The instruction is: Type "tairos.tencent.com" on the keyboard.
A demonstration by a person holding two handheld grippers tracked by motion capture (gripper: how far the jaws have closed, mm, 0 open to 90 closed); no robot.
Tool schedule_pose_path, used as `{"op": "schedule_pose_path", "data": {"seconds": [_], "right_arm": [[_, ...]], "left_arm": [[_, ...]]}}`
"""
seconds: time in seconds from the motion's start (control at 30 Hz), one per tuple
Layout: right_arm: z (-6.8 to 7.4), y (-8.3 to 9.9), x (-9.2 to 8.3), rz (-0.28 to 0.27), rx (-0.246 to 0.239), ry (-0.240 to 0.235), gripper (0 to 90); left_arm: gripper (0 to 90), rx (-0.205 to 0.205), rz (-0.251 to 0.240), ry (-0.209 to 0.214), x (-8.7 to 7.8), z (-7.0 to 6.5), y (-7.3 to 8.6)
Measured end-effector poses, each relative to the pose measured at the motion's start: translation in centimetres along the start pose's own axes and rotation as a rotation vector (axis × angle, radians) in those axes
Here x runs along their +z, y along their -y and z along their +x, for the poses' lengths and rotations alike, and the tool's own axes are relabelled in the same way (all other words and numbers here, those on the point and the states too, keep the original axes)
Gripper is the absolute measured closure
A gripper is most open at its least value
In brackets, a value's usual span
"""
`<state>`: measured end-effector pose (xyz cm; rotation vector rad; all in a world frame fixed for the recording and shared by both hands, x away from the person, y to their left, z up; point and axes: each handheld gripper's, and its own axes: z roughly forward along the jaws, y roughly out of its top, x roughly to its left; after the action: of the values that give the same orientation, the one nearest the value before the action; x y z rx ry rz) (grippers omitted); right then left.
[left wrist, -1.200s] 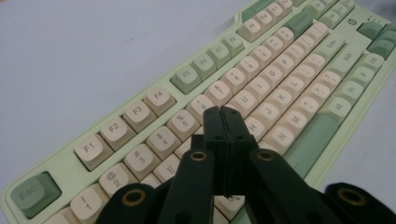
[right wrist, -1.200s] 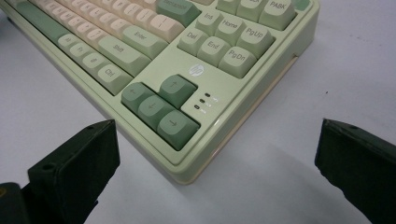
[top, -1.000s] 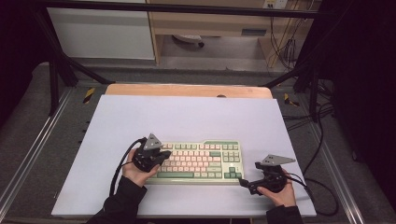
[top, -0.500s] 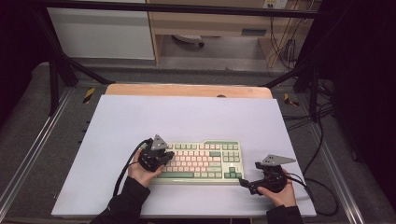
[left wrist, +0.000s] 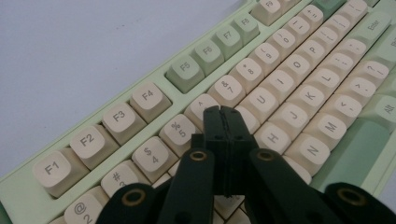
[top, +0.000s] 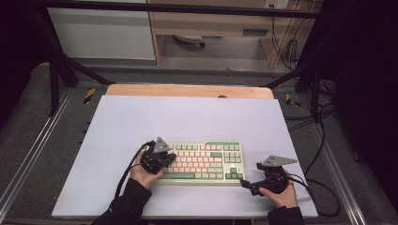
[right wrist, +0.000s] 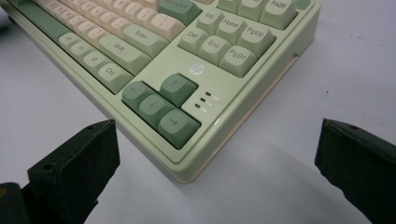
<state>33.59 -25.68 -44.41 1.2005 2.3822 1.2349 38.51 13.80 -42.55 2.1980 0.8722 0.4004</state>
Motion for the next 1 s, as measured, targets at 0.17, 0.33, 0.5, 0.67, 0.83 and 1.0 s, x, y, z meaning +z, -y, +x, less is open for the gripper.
{"op": "schedule_pose_path", "data": {"seconds": [0.17, 0.33, 0.5, 0.67, 0.83, 1.0], "right_arm": [[0.0, 0.0, 0.0, 0.003, 0.005, -0.005, 0.5], [0.0, 0.0, 0.0, 0.005, 0.005, -0.003, 0.5], [0.0, 0.0, 0.0, 0.007, 0.002, -0.004, 0.5], [0.0, 0.0, 0.0, 0.007, 0.003, -0.004, 0.5], [0.0, 0.0, 0.0, 0.006, 0.005, -0.003, 0.5], [0.0, 0.0, 0.0, 0.006, 0.002, -0.005, 0.5]], "left_arm": [[89.9, 0.001, -0.001, 0.000, -0.1, 0.0, 0.0], [89.9, -0.003, -0.014, 0.007, -0.6, 0.0, -0.1], [89.9, -0.002, -0.021, 0.011, -1.0, -0.1, -0.1], [89.9, 0.001, -0.028, 0.015, -1.5, -0.1, -0.1], [89.9, -0.001, -0.036, 0.017, -2.2, 0.1, 0.1], [89.9, -0.002, -0.036, 0.017, -2.6, 0.2, 0.3]]}}
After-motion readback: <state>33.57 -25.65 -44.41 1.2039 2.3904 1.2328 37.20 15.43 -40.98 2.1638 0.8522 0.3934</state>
